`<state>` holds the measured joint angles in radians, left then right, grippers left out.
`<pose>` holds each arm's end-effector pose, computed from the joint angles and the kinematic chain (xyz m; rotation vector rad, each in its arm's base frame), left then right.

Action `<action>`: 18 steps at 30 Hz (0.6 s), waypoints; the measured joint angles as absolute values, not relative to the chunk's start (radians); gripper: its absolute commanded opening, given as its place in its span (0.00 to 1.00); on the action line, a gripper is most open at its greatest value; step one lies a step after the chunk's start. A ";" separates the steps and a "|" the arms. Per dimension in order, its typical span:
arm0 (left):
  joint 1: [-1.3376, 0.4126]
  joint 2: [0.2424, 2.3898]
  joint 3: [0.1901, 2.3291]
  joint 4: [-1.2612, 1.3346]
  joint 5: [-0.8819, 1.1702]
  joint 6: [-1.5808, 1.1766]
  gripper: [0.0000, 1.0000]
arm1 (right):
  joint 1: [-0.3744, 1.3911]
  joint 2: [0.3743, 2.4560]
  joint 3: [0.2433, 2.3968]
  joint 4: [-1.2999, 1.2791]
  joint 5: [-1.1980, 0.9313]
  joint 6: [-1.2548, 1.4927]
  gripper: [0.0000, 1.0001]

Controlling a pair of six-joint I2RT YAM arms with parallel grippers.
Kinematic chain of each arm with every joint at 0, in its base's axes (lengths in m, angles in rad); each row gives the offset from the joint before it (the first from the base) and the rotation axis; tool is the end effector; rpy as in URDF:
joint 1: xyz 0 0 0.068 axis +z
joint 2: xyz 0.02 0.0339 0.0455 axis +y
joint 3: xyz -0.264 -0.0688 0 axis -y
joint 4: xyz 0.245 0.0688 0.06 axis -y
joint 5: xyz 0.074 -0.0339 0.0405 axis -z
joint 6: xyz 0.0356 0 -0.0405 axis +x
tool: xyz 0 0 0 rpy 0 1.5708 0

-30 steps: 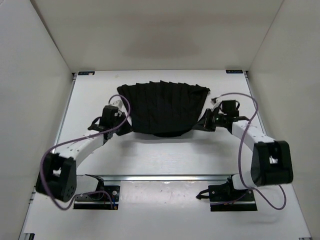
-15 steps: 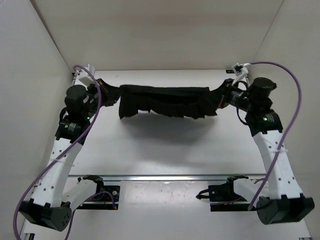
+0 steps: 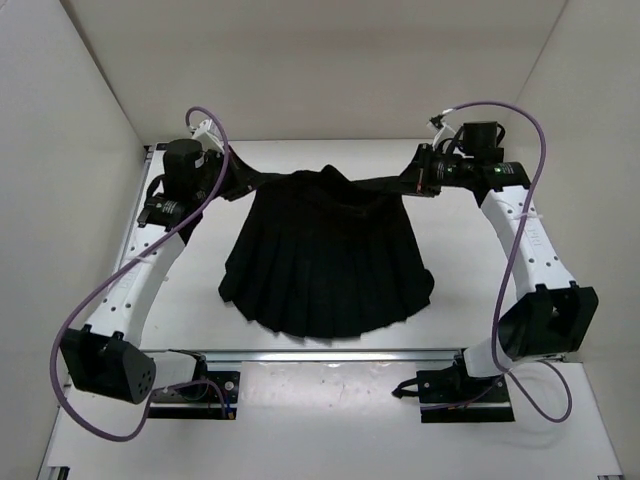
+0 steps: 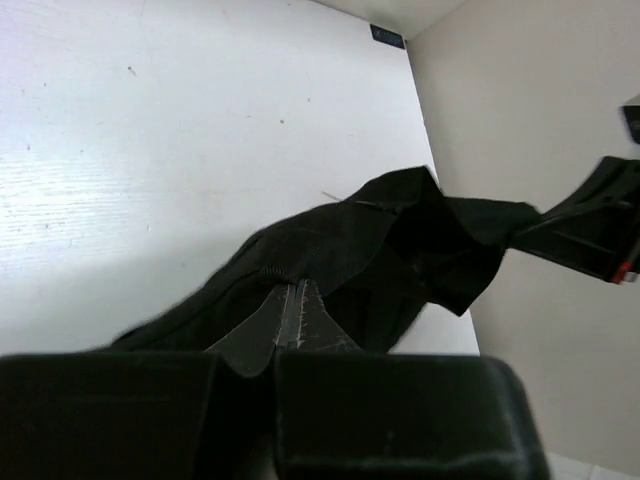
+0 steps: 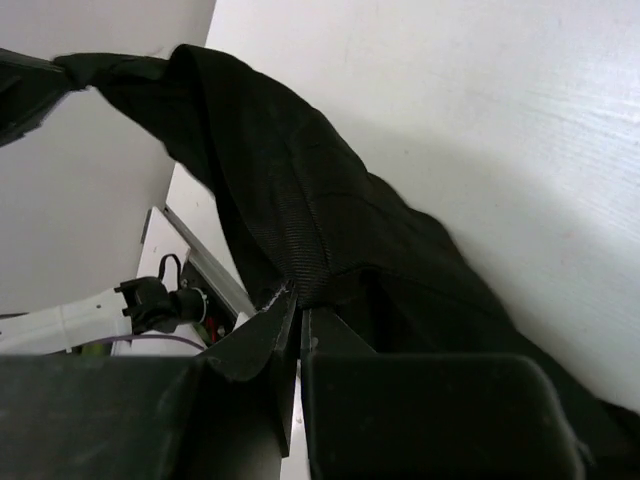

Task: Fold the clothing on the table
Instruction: Flatten the skirt out

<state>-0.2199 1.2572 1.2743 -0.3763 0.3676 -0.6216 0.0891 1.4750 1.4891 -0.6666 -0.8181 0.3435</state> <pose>0.2733 -0.0742 0.3911 -0.1465 2.0098 -0.9046 0.3134 0.0541 0.3800 -0.1853 2.2024 1.1443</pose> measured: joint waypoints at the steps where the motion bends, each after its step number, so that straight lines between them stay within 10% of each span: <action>1: -0.221 1.268 1.274 -0.385 0.367 -0.621 0.00 | 0.101 1.480 1.501 -0.678 -0.812 0.341 0.00; 13: -0.208 1.083 1.259 -0.305 0.377 -0.598 0.00 | 0.078 1.382 1.692 -0.682 -0.798 0.281 0.00; 18: -0.206 1.077 1.222 -0.375 0.340 -0.583 0.00 | 0.134 1.299 1.406 -0.605 -0.755 0.335 0.00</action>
<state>-0.2058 1.0771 1.2217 -0.3752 0.3405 -0.5835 0.1341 1.2987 1.4059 -0.6052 -0.7547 0.3347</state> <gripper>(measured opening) 0.017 0.007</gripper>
